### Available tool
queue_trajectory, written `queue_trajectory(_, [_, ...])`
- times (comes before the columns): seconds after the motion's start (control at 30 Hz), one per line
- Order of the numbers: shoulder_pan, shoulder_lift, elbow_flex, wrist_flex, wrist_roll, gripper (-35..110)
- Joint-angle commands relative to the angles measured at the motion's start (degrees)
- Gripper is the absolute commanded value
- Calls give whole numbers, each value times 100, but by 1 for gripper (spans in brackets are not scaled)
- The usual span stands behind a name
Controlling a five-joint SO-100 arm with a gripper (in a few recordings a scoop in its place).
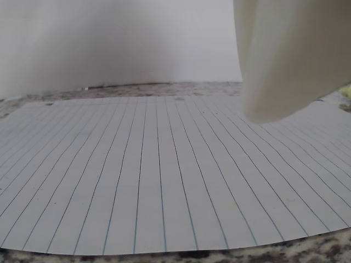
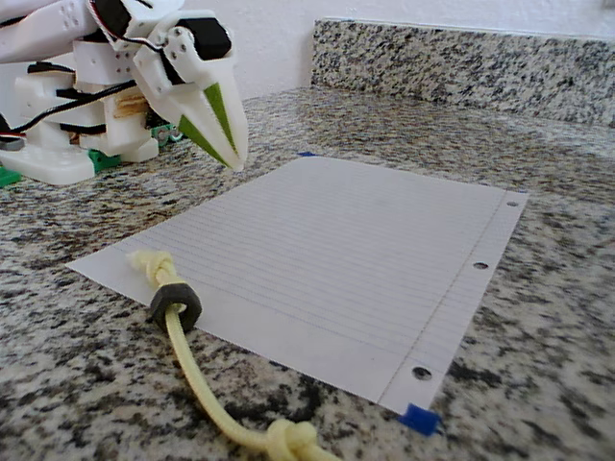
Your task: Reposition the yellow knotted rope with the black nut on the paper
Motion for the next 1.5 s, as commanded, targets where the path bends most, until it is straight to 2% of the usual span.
queue_trajectory(0.0, [26,18,141,-44,-26,0])
queue_trajectory(0.43, [97,-237,-343,-123,9,0])
queue_trajectory(0.97, [677,-2927,-2382,-185,70,0])
queue_trajectory(1.13, [835,-4043,-3252,-158,1828,0])
queue_trajectory(1.33, [1274,-5124,-3797,-123,4597,0])
queue_trajectory(1.4, [1503,-5388,-3850,-211,5010,1])
queue_trajectory(1.47, [1696,-5651,-3894,-229,6179,1])
